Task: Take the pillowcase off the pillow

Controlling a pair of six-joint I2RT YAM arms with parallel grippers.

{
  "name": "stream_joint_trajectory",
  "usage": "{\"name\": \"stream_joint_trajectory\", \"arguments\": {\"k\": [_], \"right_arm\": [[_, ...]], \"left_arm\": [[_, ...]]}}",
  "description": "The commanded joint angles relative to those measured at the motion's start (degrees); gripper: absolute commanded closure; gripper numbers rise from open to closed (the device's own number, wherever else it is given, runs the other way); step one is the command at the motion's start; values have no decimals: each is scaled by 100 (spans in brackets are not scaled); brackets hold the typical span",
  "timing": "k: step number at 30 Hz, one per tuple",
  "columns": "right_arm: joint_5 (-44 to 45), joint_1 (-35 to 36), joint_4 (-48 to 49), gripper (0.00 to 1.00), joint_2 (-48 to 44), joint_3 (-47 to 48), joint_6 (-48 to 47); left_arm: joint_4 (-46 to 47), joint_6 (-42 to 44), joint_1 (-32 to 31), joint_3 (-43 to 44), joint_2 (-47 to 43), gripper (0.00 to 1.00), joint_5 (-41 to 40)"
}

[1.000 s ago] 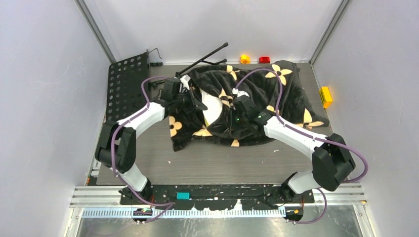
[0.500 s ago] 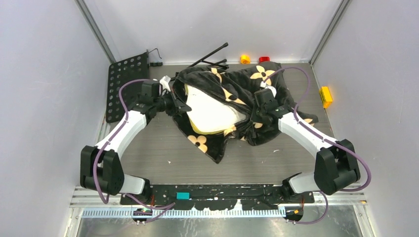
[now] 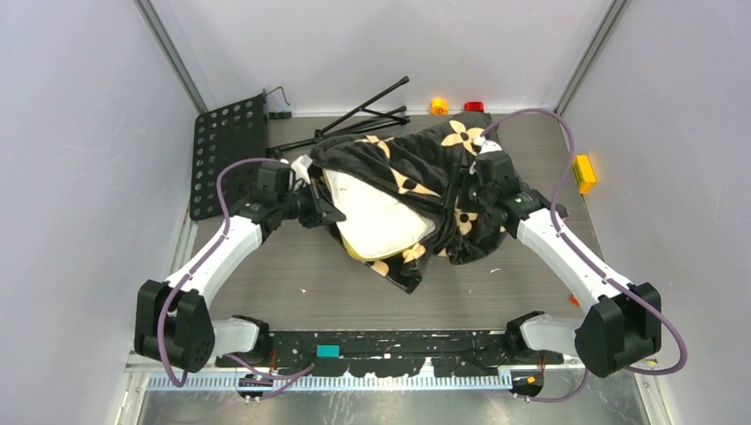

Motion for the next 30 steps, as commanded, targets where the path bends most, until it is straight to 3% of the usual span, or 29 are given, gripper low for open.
{"name": "stream_joint_trajectory", "arguments": {"k": [1, 10, 18, 27, 30], "right_arm": [[-511, 447, 189, 35, 174, 703, -570], [-793, 1391, 324, 23, 1545, 2238, -1233], [-839, 1992, -214, 23, 3181, 3805, -2246], [-1052, 2061, -26, 29, 4066, 4319, -2233], [-599, 2059, -13, 41, 4266, 4547, -2168]], "left_arm": [[273, 28, -298, -95, -243, 100, 127], [334, 54, -522, -500, -594, 100, -98], [288, 95, -526, -751, -793, 100, -99], [-109, 394, -526, -714, -969, 100, -168], [-122, 378, -526, -711, -967, 100, -99]]}}
